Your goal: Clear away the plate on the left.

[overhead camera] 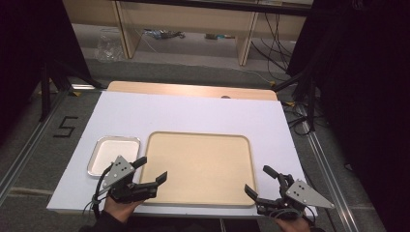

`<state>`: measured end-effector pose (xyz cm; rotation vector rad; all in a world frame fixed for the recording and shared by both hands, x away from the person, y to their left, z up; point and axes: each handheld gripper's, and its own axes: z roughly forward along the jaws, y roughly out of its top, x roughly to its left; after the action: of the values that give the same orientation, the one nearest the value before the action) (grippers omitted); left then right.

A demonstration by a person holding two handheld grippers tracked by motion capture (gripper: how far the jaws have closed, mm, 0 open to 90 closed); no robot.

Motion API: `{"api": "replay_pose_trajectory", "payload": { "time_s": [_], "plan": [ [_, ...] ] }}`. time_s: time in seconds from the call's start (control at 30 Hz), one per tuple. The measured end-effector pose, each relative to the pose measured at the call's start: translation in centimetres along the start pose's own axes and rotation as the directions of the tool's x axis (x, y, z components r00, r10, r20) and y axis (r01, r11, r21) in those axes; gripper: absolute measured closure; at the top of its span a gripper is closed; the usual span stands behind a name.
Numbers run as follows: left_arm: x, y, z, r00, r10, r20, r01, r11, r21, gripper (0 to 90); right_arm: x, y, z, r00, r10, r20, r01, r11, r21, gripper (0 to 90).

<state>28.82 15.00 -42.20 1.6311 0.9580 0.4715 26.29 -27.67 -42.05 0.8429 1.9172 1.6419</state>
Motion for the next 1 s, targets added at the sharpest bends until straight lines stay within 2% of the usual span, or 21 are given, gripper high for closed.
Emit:
{"api": "replay_pose_trajectory", "payload": {
  "time_s": [0.23, 0.47, 0.7, 0.87, 0.9, 0.93, 0.97, 1.0],
  "plan": [
    [1.0, 0.2, -0.3, 0.9991, -0.023, -0.036, 0.023, 0.9997, -0.001, 15.0, 0.0, 0.0, 0.0, 1.0, 0.0, 0.0, 0.0, 1.0, -0.001, 15.1],
    [1.7, 0.2, -0.4, 0.998, -0.018, -0.061, 0.019, 0.9998, 0.012, 15.0, 0.0, 0.0, 0.0, 1.0, 0.0, 0.0, 0.0, 1.0, -0.001, 15.1],
    [2.6, 0.3, -0.5, 0.9954, -0.038, -0.088, 0.039, 0.9991, 0.017, 15.0, 0.0, 0.0, -0.1, 1.0, 0.0, 0.001, 0.0, 1.0, 0.002, 15.1],
    [3.5, 0.4, -0.8, 0.9919, -0.053, -0.115, 0.057, 0.9979, 0.03, 15.0, 0.0, 0.0, -0.1, 1.0, -0.001, -0.001, 0.001, 1.0, 0.001, 15.1],
    [3.7, 0.4, -0.8, 0.9906, -0.061, -0.122, 0.065, 0.9973, 0.033, 15.0, 0.0, 0.0, -0.1, 1.0, 0.0, -0.001, 0.0, 1.0, 0.002, 15.1],
    [4.2, 0.5, -0.9, 0.9872, -0.062, -0.147, 0.068, 0.997, 0.037, 15.0, 0.0, 0.0, -0.1, 1.0, 0.0, -0.001, 0.0, 1.0, -0.001, 15.1],
    [4.2, 0.5, -0.9, 0.9872, -0.062, -0.147, 0.068, 0.997, 0.037, 15.3, 0.0, 0.0, -0.1, 1.0, 0.0, -0.001, 0.0, 1.0, -0.001, 15.1],
    [4.8, 0.4, -1.1, 0.9837, -0.063, -0.168, 0.071, 0.9965, 0.044, 15.3, 0.0, 0.0, 0.0, 1.0, 0.0, -0.001, 0.0, 1.0, -0.003, 15.1]
  ]
}}
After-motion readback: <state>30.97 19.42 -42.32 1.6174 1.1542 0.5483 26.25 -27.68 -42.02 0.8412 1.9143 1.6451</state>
